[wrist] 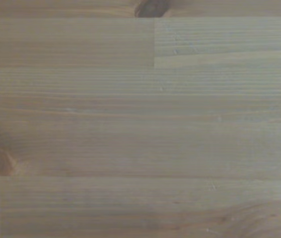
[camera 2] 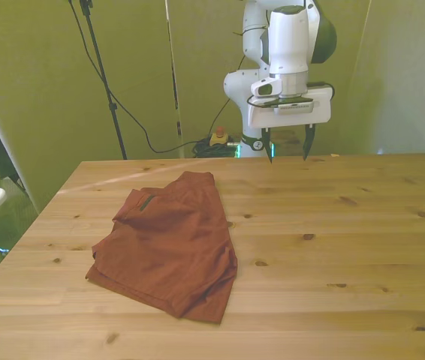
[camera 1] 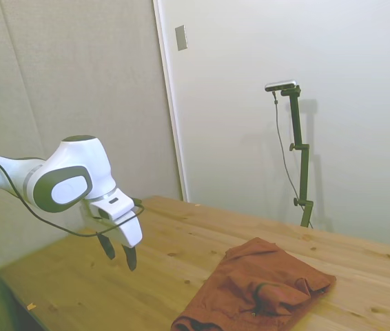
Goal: Unfold the shorts
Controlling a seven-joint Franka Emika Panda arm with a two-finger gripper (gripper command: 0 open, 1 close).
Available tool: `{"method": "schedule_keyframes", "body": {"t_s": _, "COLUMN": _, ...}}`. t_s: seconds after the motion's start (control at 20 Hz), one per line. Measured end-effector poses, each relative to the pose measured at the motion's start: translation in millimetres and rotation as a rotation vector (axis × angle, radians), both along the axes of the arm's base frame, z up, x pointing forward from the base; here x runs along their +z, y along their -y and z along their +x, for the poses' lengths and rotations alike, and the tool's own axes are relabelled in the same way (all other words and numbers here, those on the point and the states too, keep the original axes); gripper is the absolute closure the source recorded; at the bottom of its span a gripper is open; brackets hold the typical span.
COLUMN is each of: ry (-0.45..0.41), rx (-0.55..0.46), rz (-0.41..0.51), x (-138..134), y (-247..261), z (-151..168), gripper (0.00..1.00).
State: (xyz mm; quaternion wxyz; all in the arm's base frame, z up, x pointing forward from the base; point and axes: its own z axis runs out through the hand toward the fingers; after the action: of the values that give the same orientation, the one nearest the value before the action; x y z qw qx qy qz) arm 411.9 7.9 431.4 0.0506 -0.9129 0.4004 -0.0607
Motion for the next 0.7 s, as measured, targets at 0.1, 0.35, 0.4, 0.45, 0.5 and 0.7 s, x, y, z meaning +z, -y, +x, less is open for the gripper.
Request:
{"method": "schedule_keyframes", "body": {"t_s": 0.1, "ry": -0.01, "rx": 0.01, "rz": -0.016, "x": -1, "y": 1, "z": -1, "gripper": 0.0}}
{"method": "schedule_keyframes", "body": {"t_s": 0.35, "ry": 0.051, "rx": -0.04, "rz": -0.041, "x": 10, "y": 31, "z": 6, "gripper": 0.0}}
{"method": "schedule_keyframes", "body": {"t_s": 0.4, "ry": 0.067, "rx": -0.064, "rz": -0.041, "x": 15, "y": 42, "z": 9, "gripper": 0.0}}
{"method": "schedule_keyframes", "body": {"t_s": 0.45, "ry": 0.085, "rx": -0.092, "rz": -0.04, "x": 21, "y": 56, "z": 13, "gripper": 0.0}}
{"method": "schedule_keyframes", "body": {"t_s": 0.5, "ry": 0.1, "rx": -0.12, "rz": -0.038, "x": 28, "y": 71, "z": 17, "gripper": 0.0}}
{"method": "schedule_keyframes", "body": {"t_s": 0.7, "ry": 0.147, "rx": -0.217, "rz": -0.033, "x": 48, "y": 142, "z": 34, "gripper": 0.0}}
